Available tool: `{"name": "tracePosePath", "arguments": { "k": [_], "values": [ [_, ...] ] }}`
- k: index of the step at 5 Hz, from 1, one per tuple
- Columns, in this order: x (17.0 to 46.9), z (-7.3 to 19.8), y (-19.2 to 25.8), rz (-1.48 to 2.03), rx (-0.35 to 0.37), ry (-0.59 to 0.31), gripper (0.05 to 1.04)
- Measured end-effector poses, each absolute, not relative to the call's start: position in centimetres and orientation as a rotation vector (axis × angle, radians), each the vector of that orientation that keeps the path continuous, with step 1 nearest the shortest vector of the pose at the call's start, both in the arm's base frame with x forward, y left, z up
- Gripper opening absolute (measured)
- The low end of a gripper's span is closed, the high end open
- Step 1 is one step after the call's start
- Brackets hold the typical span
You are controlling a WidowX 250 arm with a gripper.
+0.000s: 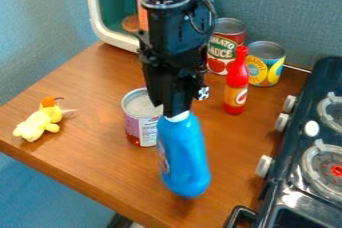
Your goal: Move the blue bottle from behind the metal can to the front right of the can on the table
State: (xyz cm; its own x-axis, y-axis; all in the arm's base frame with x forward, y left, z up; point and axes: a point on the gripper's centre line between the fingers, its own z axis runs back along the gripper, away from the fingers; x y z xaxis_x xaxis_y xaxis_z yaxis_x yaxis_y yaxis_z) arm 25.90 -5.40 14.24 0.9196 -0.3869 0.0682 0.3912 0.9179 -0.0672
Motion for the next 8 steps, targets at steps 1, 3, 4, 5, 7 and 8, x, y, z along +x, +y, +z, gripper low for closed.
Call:
{"name": "tracePosePath", "arguments": {
  "k": [1, 3, 4, 5, 7, 8],
  "values": [
    [26.5, 13.1, -5.3, -0.376, -0.068, -0.032, 0.399],
    [27.2, 12.6, -4.8, -0.329, -0.032, -0.030, 0.796],
    [26.6, 13.6, -4.8, -0.327, -0.042, -0.050, 1.007],
    [26.3, 15.2, -3.8, -0.284, -0.050, -0.097, 1.007],
    [26.1, 18.6, 0.9, -0.179, -0.100, -0.203, 1.001],
    [27.2, 18.0, 5.3, -0.105, -0.003, -0.181, 1.001]
  ]
}}
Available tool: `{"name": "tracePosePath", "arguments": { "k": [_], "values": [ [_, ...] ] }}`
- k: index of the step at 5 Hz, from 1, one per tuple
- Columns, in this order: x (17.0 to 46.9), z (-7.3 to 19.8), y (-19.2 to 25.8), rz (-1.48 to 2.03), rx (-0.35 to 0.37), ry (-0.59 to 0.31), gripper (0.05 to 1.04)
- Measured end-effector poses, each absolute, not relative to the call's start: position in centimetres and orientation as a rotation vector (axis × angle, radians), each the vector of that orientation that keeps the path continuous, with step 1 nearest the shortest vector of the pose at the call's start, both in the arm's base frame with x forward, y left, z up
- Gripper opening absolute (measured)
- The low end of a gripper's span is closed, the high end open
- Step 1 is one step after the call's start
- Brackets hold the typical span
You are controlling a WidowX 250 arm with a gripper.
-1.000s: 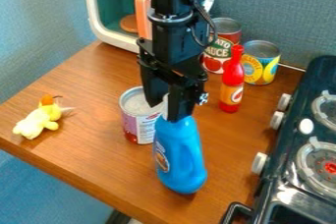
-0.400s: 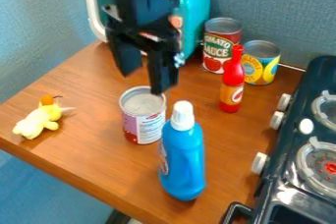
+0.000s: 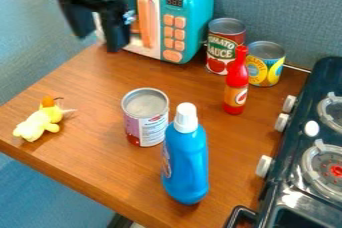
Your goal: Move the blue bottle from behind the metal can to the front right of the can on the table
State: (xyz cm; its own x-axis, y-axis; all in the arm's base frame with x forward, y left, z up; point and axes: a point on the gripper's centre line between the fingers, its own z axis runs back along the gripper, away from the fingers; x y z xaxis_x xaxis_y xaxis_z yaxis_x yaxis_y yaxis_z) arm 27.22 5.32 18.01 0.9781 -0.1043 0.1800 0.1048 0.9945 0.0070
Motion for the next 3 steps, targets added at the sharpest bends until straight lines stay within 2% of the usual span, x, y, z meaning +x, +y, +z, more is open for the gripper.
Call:
{"name": "tracePosePath", "arguments": {
  "k": [1, 3],
  "values": [
    [27.7, 16.2, 9.9, -0.084, 0.094, -0.125, 1.001],
    [29.9, 13.4, 13.2, -0.055, 0.135, -0.022, 1.001]
  ]
}}
